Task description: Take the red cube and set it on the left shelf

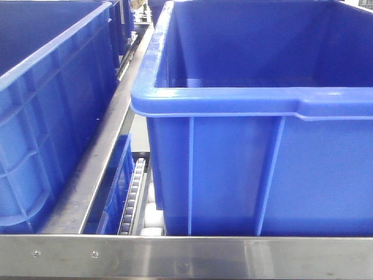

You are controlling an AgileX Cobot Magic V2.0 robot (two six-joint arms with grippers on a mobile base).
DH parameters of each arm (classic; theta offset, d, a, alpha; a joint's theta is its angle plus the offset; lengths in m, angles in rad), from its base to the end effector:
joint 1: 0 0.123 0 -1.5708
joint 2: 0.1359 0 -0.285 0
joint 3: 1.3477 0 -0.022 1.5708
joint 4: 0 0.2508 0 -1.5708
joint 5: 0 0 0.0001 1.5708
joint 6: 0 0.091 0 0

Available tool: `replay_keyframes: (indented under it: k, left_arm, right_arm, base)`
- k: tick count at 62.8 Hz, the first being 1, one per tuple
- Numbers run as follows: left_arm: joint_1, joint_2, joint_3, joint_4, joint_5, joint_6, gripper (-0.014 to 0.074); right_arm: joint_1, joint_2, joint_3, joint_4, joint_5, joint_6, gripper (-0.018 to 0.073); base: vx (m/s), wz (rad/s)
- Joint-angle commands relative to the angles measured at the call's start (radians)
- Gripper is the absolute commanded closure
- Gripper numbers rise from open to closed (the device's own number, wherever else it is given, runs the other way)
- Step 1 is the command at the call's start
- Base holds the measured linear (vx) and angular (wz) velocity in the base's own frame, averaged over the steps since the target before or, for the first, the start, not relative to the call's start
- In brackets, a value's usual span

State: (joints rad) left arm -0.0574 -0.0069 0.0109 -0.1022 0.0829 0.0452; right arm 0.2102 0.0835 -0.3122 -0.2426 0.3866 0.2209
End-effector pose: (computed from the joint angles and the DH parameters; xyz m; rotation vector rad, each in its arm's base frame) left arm 0.0563 -0.0040 0.2024 0.0072 1.5709 -0.0962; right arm 0.0446 0.0011 0.2783 -0.1054 1.6282 0.0840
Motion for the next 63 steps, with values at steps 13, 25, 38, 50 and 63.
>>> replay_keyframes:
  k: [13,25,38,50,63]
  left_arm:
    - [-0.001,-0.012,0.024,-0.004,-0.091,-0.005,0.0495]
    - [-0.001,-0.012,0.024,-0.004,-0.091,-0.005,0.0495]
    - [-0.001,-0.012,0.024,-0.004,-0.091,-0.005,0.0495]
    - [-0.001,-0.012,0.024,-0.004,-0.091,-0.005,0.0495]
    - [-0.001,-0.012,0.024,-0.004,-0.091,-0.005,0.0496]
  right_arm:
    - [-0.202,0.011,0.176,0.096,-0.387,-0.007,0.0506]
    - [-0.243,-0.084,0.312,0.104,-0.479,-0.007,0.0506]
    - [-0.250,-0.114,0.317,0.112,-0.387,-0.059,0.0506]
    - [-0.250,-0.113,0.317,0.138,-0.415,-0.132,0.0506]
    - [-0.250,-0.113,0.317,0.252,-0.419,-0.221,0.0506]
  base:
    - [0.00,0.00]
    - [0.00,0.00]
    - [0.00,0.00]
    - [0.00,0.00]
    - [0.00,0.00]
